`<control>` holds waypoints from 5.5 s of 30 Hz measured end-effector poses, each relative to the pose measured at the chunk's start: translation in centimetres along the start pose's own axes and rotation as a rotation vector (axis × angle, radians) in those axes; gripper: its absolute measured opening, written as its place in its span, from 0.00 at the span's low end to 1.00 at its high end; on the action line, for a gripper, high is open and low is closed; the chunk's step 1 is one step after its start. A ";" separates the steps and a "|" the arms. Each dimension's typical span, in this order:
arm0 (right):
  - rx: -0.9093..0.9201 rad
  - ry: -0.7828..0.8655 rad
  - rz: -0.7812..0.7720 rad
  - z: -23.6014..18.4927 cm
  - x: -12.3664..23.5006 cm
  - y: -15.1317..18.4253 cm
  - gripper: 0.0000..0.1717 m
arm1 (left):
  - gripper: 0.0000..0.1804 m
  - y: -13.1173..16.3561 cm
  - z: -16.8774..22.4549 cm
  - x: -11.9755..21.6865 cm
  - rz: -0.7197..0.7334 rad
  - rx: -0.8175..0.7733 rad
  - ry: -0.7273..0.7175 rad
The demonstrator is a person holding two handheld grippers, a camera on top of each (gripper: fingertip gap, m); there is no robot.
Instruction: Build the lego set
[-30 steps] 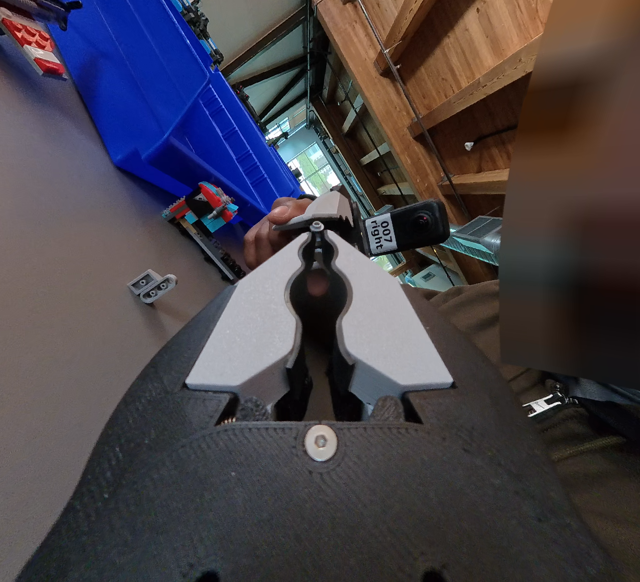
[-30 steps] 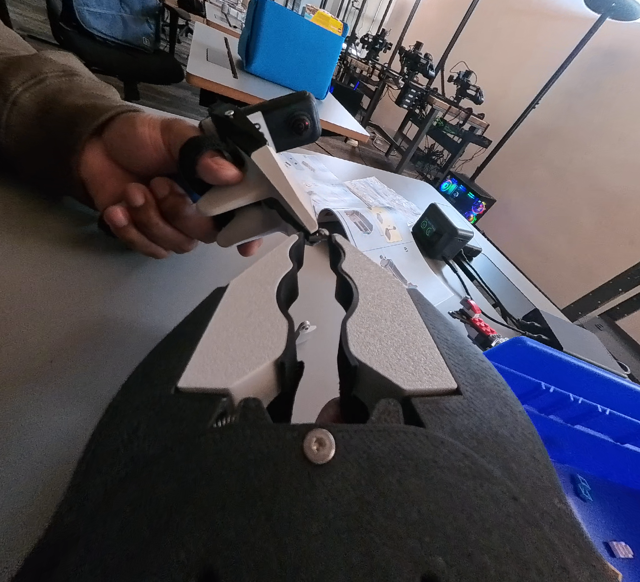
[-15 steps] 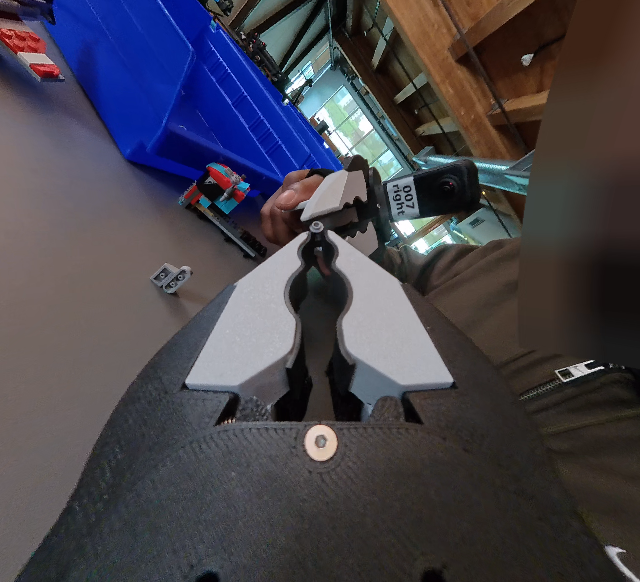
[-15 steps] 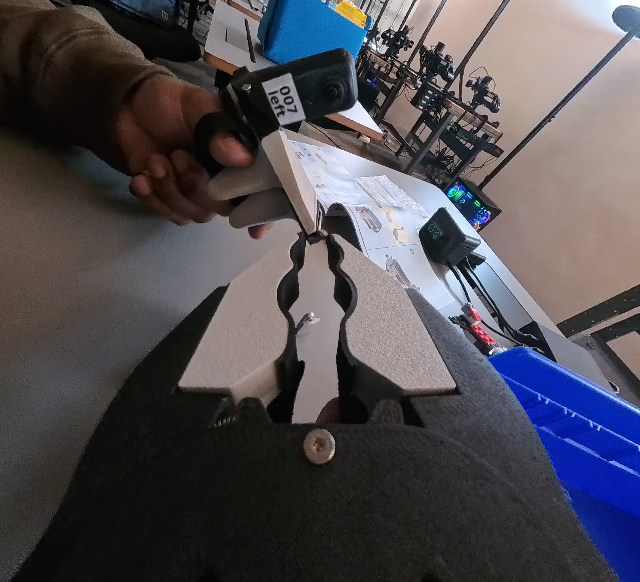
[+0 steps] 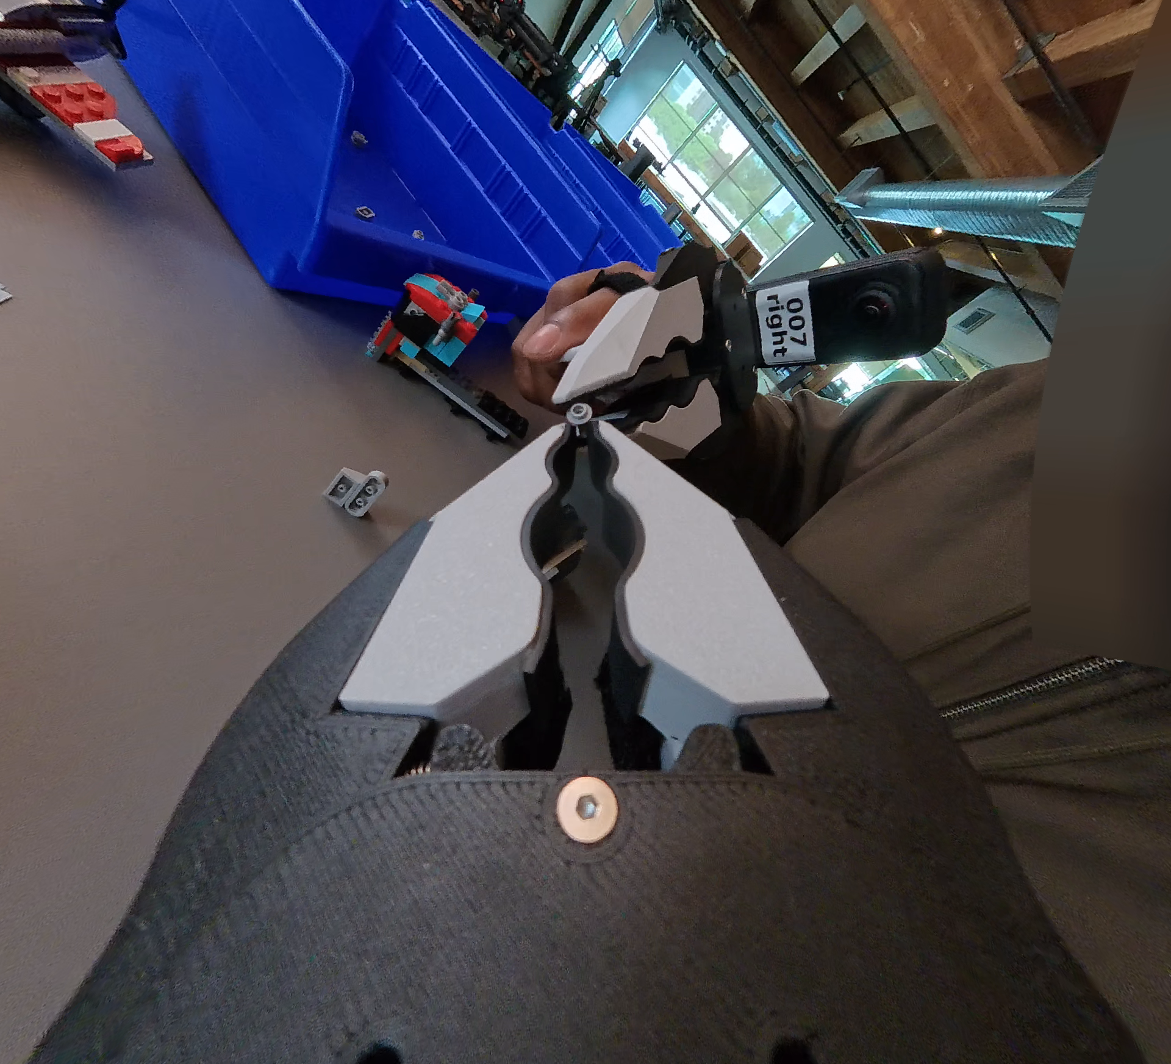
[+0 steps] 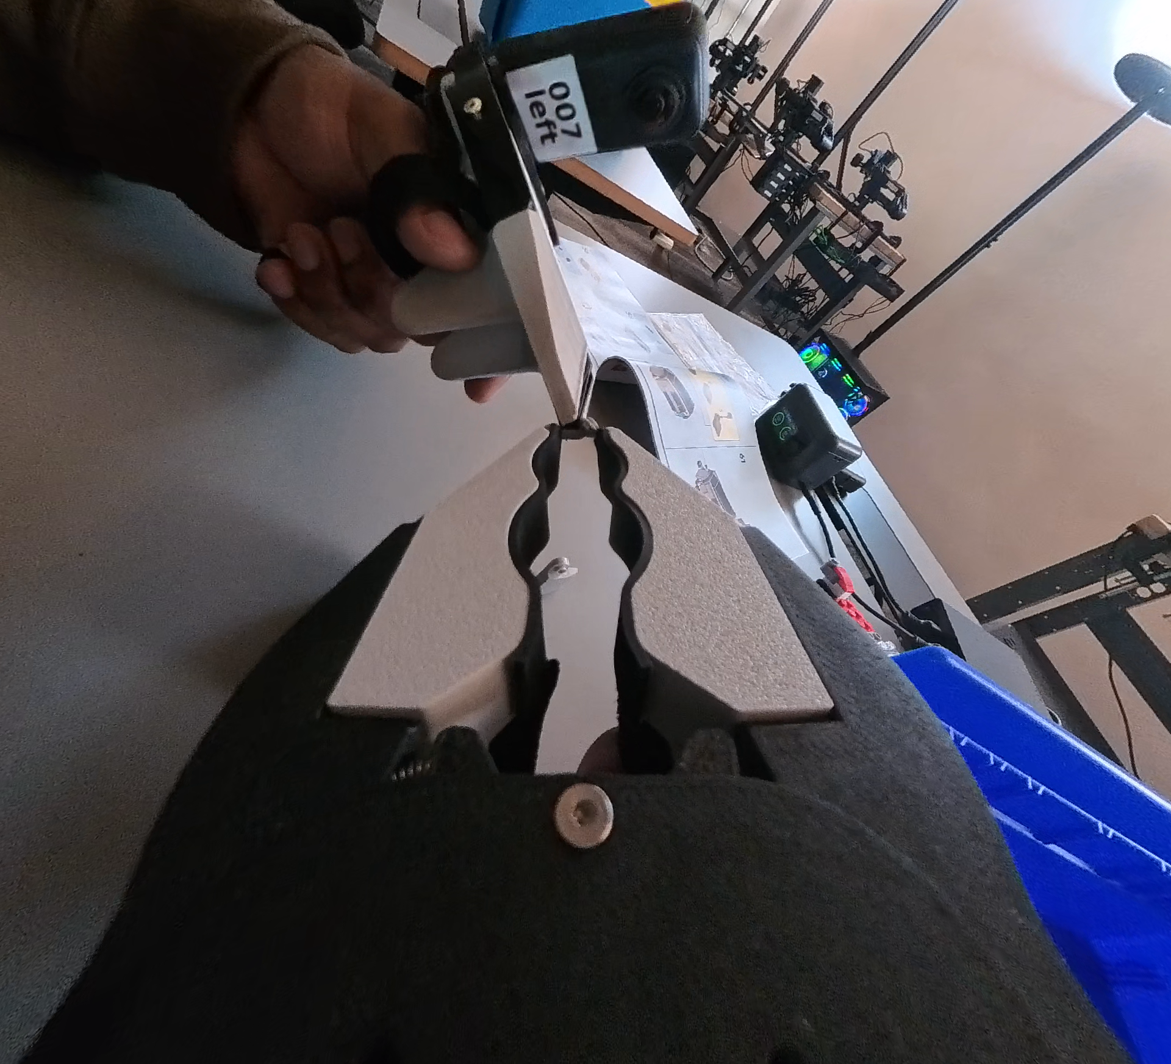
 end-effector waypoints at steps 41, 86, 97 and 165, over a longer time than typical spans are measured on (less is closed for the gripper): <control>0.048 -0.001 -0.030 -0.6 -0.2 0.2 0.09 | 0.04 0.3 -0.7 0.1 0.032 0.113 0.032; -0.387 -0.067 -0.690 -0.3 -3.7 3.7 0.07 | 0.04 -0.9 -2.5 3.2 0.245 0.133 -0.096; -0.365 -0.066 -0.746 0.0 -4.9 3.7 0.11 | 0.04 -0.9 -2.6 3.4 0.254 0.141 -0.114; 0.016 -0.146 -0.436 -9.4 -4.0 -2.4 0.03 | 0.04 -1.5 -2.3 4.1 0.197 -0.006 -0.296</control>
Point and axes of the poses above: each gripper's, where its closed fingertips meet, x back along the fingers, y out of its underside, z = x × y across the jaws, the point moved 8 cm from there along x, back along the fingers, and after that the axes turned 8 degrees about y, right-handed, at the moved point
